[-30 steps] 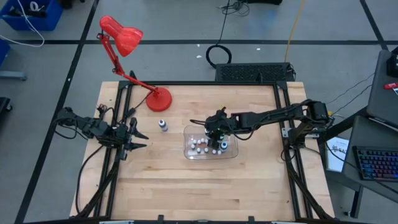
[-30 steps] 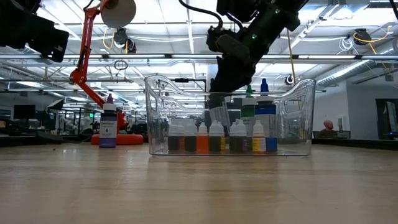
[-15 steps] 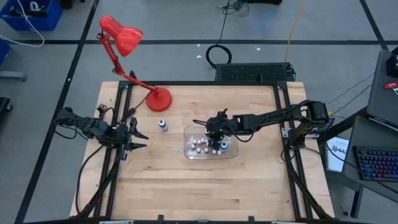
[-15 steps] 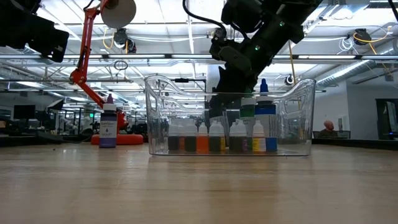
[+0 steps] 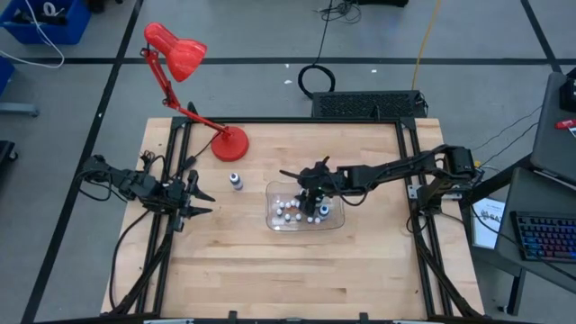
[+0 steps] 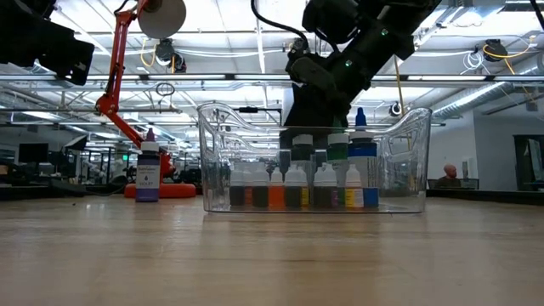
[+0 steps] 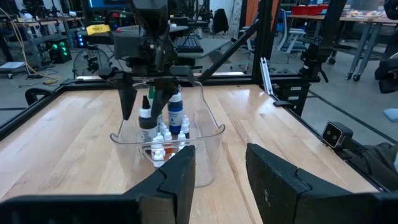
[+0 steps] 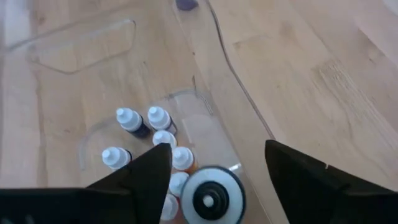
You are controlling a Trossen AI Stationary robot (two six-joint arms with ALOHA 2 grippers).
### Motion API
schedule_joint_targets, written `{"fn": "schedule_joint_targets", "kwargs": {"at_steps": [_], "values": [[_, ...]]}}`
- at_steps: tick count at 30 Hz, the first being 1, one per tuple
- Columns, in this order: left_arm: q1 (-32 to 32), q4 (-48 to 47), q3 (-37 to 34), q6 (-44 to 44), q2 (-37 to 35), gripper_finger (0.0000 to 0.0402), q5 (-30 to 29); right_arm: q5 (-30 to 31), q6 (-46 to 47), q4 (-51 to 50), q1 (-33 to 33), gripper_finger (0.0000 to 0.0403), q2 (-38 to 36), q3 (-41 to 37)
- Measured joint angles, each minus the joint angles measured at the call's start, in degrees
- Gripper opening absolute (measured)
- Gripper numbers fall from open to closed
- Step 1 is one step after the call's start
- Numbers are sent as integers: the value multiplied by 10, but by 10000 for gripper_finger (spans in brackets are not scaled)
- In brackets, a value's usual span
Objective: Pick & Place food coloring
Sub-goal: Put the large purple food coloring bottle into the transparent bin
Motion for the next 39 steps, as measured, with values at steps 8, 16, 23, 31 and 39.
{"fn": "schedule_joint_targets", "kwargs": {"at_steps": [8, 16, 23, 31, 39], "values": [[0, 0, 0, 0, 0, 145, 0, 0, -16, 8, 0, 240, -40, 0], [0, 0, 0, 0, 0, 145, 0, 0, -36, -65, 0, 223, -170, 0], [0, 0, 0, 0, 0, 145, 0, 1, -35, -96, 15, 221, -296, -36], [0, 0, 0, 0, 0, 145, 0, 31, -67, -51, 35, 211, -455, -191], [0, 35, 0, 13, 0, 145, 0, 31, -130, 158, 30, 210, -617, -414]]}}
